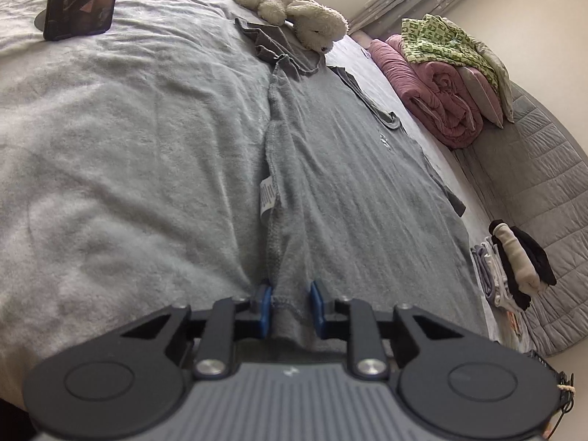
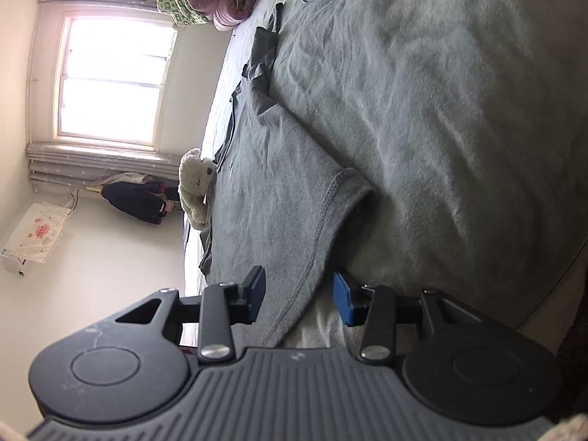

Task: Fold clothes

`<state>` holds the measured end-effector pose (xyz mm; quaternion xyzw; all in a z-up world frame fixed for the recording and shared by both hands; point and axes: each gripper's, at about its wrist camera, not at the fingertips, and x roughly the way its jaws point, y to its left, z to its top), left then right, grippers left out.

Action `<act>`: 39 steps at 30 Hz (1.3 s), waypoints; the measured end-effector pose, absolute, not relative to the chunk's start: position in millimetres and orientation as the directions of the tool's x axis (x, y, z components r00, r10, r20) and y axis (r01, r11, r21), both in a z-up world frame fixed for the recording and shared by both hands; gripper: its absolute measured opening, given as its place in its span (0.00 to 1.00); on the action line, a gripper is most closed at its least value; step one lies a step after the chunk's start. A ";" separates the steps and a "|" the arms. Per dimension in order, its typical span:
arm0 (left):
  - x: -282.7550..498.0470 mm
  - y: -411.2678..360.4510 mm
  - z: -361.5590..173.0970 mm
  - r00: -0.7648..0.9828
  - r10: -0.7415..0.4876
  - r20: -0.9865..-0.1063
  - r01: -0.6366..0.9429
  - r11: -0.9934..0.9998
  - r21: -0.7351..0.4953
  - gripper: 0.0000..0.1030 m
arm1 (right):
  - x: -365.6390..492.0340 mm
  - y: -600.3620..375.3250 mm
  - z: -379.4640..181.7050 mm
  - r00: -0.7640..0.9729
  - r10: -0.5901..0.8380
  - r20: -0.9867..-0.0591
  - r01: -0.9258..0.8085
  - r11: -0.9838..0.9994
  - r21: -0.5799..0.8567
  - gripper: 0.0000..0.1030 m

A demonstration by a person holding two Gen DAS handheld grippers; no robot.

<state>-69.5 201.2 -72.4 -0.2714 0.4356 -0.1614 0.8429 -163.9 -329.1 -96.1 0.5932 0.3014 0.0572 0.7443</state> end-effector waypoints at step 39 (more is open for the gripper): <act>-94.5 207.8 -58.2 0.612 -0.318 -0.724 -0.073 0.889 -0.452 0.05 | -161.3 -268.1 -66.1 0.783 -0.064 -0.618 0.272 0.930 0.248 0.02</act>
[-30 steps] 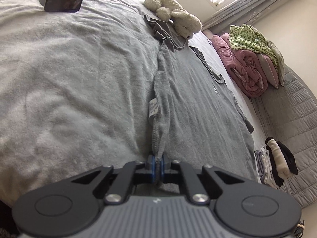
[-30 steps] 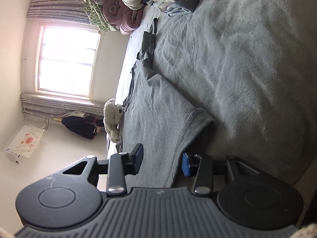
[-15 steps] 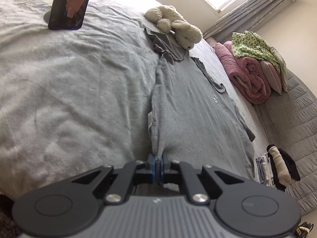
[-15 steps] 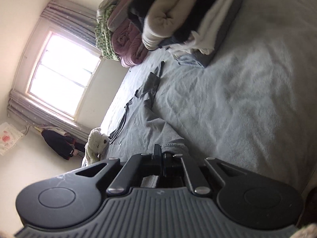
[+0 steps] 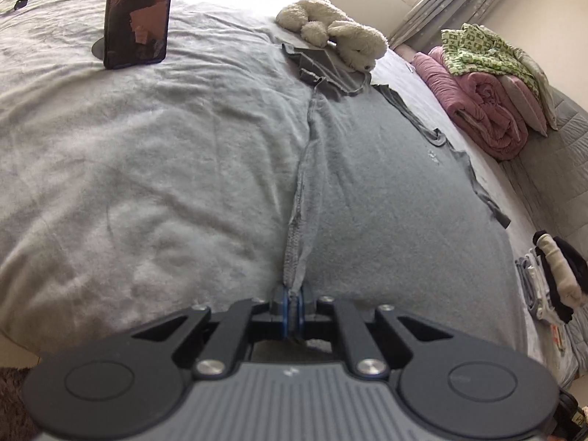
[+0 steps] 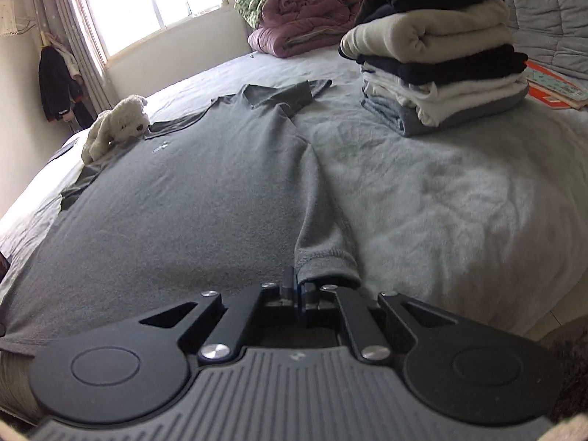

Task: Fold clothes

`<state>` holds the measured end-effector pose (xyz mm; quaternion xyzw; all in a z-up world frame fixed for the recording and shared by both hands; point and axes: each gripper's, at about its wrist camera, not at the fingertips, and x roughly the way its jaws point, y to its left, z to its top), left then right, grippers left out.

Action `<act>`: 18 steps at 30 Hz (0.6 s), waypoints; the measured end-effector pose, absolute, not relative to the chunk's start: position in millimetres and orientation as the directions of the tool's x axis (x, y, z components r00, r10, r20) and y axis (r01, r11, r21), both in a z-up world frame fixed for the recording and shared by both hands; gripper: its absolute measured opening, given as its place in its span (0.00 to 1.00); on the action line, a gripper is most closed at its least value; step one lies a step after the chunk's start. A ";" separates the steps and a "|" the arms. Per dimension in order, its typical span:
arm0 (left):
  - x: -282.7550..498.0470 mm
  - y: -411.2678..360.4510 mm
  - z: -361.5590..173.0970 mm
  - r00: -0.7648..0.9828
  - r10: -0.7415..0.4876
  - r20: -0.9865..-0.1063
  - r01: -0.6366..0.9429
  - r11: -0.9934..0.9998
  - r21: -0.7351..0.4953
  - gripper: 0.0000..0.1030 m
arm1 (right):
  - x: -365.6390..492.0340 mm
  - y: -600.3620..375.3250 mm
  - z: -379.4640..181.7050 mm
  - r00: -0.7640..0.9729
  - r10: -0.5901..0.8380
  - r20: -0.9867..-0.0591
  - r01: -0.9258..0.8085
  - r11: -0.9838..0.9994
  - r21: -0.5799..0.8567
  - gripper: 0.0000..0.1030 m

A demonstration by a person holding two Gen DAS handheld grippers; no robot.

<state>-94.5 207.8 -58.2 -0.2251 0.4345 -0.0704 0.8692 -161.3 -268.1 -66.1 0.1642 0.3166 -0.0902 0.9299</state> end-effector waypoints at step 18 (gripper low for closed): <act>-87.8 219.0 -33.0 0.666 -0.284 -0.690 -0.066 0.899 -0.433 0.19 | -180.2 -324.5 -37.5 0.794 -0.068 -0.604 0.351 0.862 0.366 0.19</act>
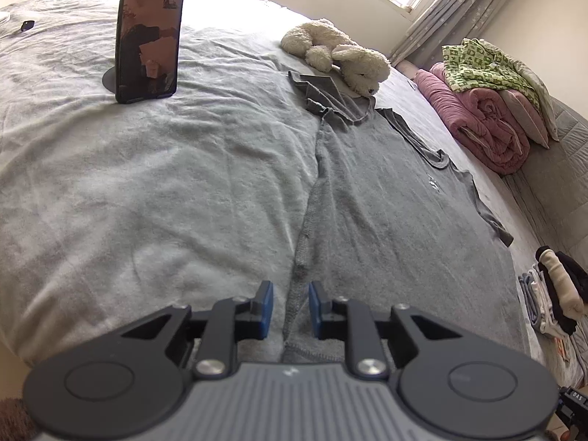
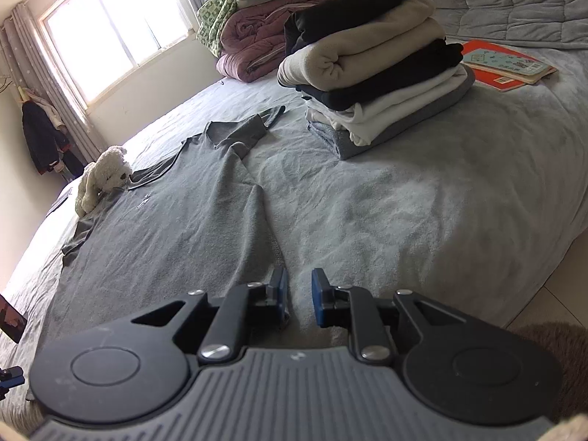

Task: Fold clothes

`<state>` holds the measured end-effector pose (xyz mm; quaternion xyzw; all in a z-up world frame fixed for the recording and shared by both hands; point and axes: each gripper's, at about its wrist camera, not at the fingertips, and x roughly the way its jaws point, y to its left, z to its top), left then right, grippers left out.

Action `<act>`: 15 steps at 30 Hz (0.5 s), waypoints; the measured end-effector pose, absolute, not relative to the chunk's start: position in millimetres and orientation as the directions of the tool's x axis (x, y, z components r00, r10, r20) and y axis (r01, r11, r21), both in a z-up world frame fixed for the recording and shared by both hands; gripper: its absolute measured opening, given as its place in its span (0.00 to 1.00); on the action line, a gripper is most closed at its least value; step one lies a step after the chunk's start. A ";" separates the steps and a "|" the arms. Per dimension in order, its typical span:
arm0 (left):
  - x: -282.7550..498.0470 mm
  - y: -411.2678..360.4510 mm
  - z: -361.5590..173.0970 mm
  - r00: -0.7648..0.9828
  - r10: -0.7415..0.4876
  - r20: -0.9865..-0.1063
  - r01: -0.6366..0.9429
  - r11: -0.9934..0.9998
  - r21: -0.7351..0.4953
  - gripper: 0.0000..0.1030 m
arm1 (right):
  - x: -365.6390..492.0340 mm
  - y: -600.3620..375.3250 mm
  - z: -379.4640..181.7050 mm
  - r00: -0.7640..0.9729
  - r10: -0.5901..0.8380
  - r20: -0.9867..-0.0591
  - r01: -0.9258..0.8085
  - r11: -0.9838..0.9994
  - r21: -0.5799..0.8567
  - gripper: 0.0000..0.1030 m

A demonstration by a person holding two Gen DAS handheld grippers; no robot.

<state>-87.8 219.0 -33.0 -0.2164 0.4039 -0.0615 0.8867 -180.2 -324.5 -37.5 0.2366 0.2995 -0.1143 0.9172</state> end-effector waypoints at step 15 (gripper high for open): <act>-75.5 193.0 -42.8 0.645 -0.201 -0.737 -0.019 0.961 -0.278 0.30 | -131.7 -299.5 -59.8 0.733 -0.096 -0.674 0.282 0.944 0.172 0.31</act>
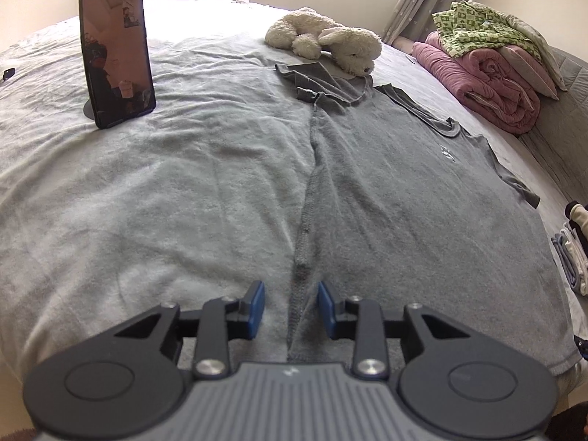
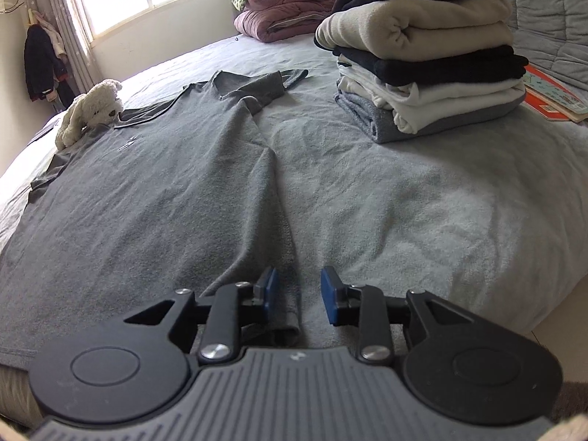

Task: Fold clothes

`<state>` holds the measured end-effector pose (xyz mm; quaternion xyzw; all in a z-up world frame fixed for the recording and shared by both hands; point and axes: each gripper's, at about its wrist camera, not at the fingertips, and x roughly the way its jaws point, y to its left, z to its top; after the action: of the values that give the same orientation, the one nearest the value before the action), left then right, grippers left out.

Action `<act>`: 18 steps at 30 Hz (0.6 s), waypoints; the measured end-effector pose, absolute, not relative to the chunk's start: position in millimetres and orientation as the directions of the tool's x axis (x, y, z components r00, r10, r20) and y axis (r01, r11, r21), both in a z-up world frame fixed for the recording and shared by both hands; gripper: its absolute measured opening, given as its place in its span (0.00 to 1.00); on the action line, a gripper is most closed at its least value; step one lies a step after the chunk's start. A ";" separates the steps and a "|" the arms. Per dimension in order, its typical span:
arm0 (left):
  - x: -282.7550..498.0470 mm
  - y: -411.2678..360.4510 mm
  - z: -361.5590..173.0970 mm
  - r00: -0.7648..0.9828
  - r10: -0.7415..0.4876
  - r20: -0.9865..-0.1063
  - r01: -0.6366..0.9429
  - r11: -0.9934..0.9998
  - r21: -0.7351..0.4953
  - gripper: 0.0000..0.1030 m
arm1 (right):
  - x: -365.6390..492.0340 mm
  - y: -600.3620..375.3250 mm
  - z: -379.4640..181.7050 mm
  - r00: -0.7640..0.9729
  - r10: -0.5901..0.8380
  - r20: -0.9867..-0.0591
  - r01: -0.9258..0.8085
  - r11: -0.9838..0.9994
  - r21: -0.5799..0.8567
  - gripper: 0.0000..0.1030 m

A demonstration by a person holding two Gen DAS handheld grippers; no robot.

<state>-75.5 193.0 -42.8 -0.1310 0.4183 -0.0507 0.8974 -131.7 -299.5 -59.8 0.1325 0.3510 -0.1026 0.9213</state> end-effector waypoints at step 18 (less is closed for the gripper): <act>-91.6 181.4 -24.9 0.672 -0.187 -0.717 -0.004 0.967 -0.257 0.02 | -138.2 -260.5 -34.0 0.727 -0.253 -0.638 0.155 0.966 -0.206 0.04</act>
<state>-91.6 181.4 -24.9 -0.1191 0.4020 -0.0505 0.9064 -138.2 -260.5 -34.0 -0.0694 0.3525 -0.1099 0.9268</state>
